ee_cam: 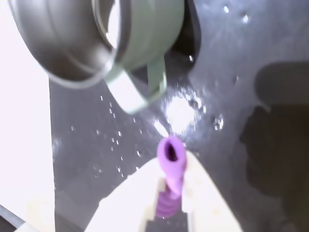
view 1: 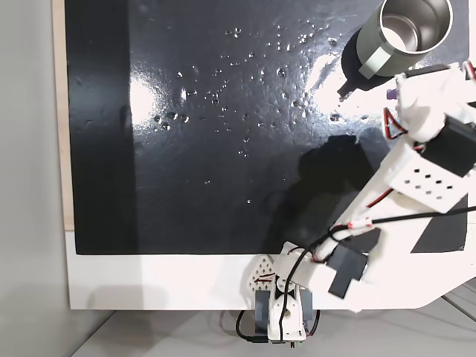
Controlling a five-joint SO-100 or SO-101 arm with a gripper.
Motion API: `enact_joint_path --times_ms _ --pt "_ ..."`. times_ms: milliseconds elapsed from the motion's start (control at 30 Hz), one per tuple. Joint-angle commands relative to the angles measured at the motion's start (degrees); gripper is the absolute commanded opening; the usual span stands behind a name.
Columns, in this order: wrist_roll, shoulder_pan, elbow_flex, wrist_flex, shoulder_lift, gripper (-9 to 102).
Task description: Grasp a pengrip and put it in the cup.
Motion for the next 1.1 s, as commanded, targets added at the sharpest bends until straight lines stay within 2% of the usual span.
enact_joint_path --times_ms 0,100,233,567,700,1067 --pt "-1.23 1.58 -29.09 5.19 -12.66 0" --pt "-1.93 1.93 -43.51 7.21 -21.27 0" --pt "-1.93 2.02 -45.97 4.04 -23.38 0" --pt "0.53 1.49 -46.05 -16.26 -28.56 0" --pt "0.44 0.79 -47.20 -21.71 -31.73 0" --pt "-3.25 -1.85 -52.56 -20.39 -40.17 0"
